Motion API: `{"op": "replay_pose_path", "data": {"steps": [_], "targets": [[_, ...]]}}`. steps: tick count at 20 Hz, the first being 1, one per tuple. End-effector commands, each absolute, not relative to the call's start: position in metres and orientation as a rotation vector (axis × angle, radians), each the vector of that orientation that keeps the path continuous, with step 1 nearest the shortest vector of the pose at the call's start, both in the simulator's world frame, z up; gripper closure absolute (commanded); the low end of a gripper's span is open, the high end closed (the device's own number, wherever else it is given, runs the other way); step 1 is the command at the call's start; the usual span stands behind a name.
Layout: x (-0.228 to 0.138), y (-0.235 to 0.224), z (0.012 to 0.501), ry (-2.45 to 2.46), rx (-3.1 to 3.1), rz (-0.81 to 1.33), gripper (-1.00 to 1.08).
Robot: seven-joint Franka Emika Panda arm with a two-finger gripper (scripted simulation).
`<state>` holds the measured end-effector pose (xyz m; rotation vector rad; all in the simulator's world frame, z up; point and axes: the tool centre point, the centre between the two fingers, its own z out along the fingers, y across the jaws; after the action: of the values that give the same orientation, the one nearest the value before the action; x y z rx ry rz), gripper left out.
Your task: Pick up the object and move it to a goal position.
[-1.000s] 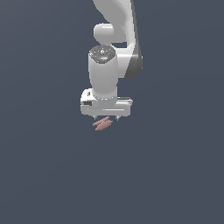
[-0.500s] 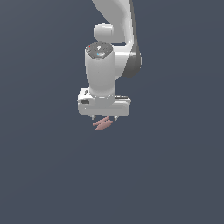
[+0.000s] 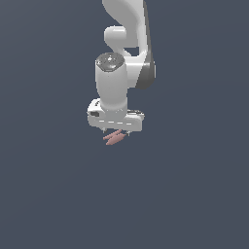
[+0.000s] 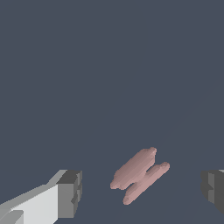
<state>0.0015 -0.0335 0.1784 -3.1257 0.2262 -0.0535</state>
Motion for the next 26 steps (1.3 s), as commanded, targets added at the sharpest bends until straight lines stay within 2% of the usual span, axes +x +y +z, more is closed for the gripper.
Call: {"op": "replay_pose_path", "data": {"steps": [1,26], "targets": [[-0.002,-0.034,0.171,0.298,-3.117,-0.049,-0.92],[-0.063,-0.051,0.080,1.346,-2.830,-0.001,-0.92]]}}
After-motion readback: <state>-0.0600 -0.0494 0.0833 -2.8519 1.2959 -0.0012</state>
